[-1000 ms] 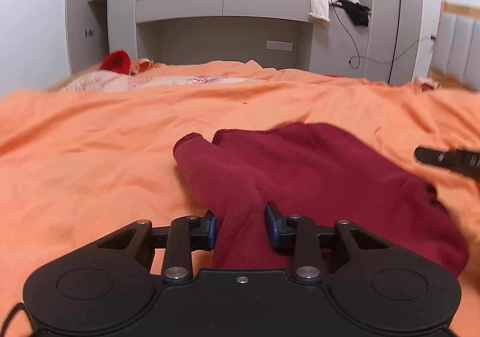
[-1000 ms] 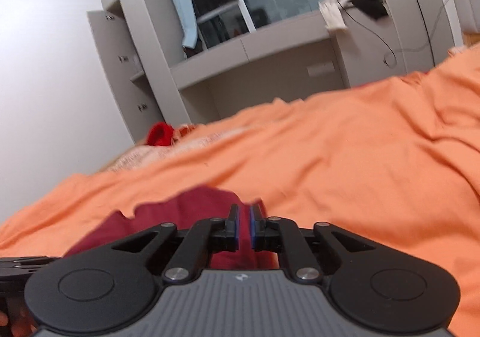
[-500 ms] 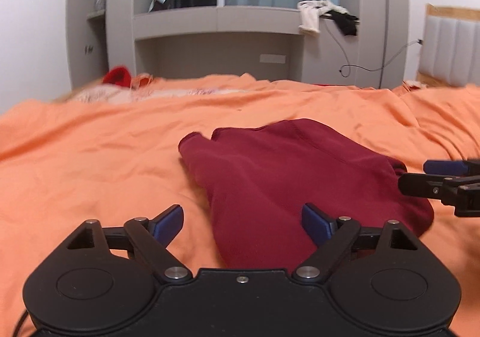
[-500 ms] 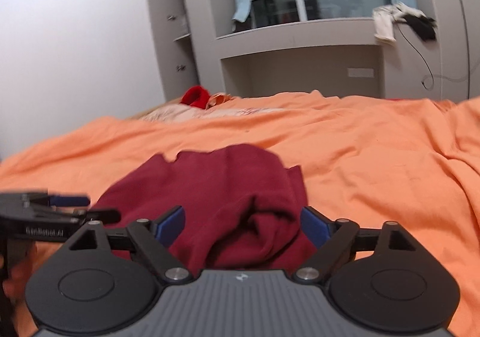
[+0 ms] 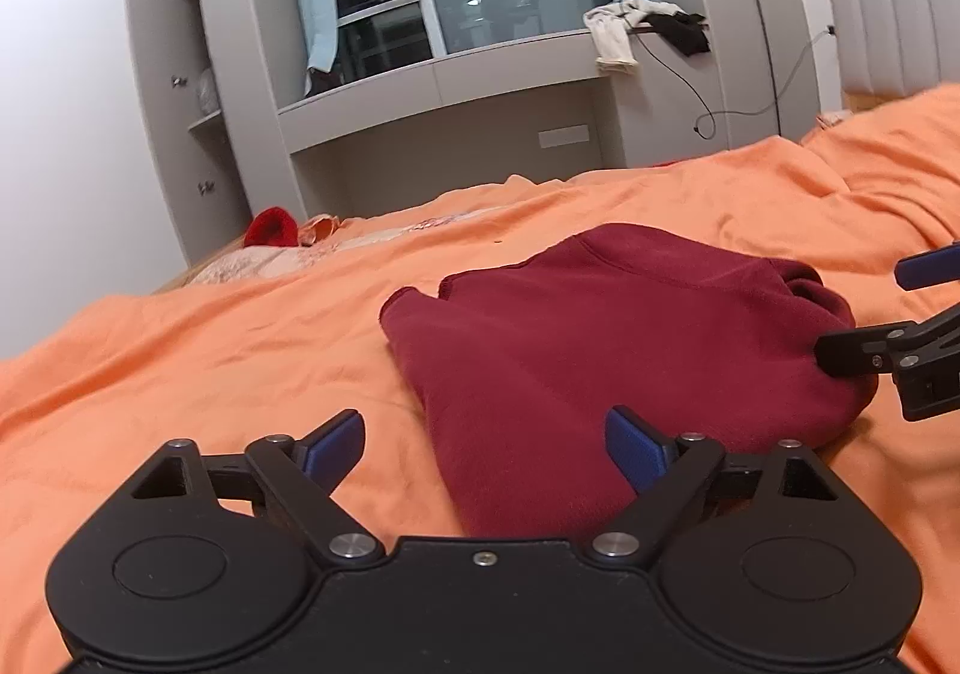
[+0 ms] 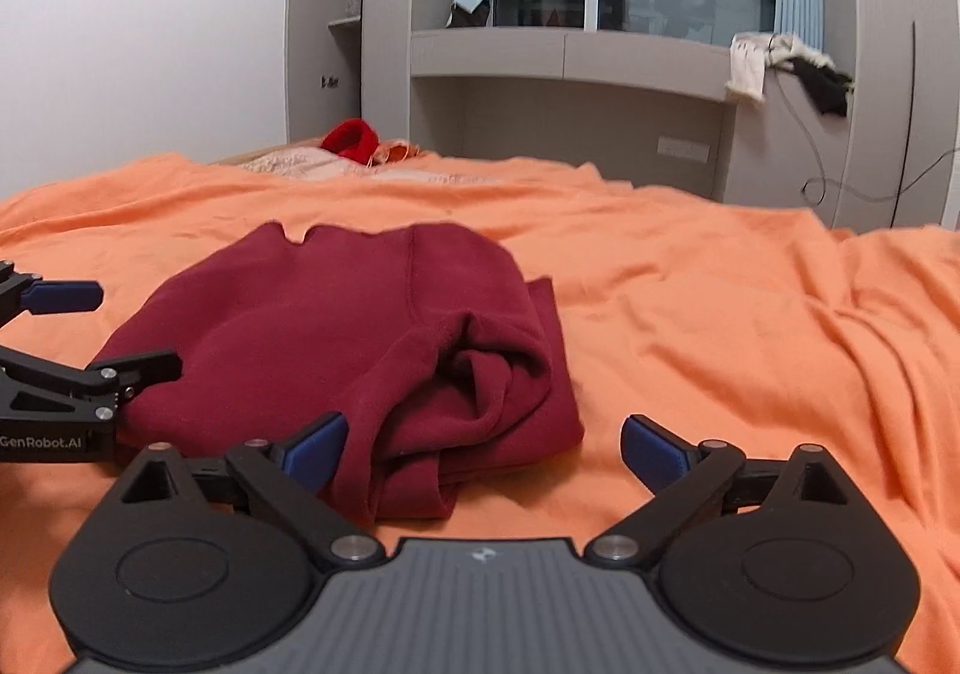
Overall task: Fold small clothes
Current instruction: 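Open both grippers and lift them away from the folded shirt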
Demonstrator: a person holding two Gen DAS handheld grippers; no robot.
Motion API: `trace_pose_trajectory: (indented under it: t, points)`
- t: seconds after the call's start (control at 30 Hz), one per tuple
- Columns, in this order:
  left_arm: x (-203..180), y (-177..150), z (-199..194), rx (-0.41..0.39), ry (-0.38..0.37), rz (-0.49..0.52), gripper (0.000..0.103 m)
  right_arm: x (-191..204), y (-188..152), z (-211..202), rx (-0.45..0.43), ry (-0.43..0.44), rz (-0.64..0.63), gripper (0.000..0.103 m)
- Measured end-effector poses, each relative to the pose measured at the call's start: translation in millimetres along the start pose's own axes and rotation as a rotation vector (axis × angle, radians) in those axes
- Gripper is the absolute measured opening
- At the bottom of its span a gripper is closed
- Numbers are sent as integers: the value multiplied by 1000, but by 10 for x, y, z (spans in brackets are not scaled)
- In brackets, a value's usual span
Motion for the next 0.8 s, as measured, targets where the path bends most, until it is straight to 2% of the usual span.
trace_pose_trajectory:
  t: [0.1, 0.23, 0.53, 0.8]
  points:
    - [94, 40, -65, 7, 14, -50, 99, -33, 43, -103, -44, 5, 14, 102]
    - [178, 95, -117, 10, 26, -104, 102, -79, 76, -284, -98, -9, 47, 102]
    - [128, 134, -237, -20, 23, -104, 102, -187, 116, -658, -209, -80, 54, 103]
    - [203, 250, -591, -111, 14, -153, 102, -281, 161, -988, -265, -124, 131, 103]
Point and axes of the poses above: each gripper's, at about its wrist camera, not at the fingertips, and z roughly the way its jaws point, x to its left, y to its top, the point moved 1 cm from there along z, roughly the way its jaws point, and after that the axes turned 15 degrees about -x, right-handed, at the moved point
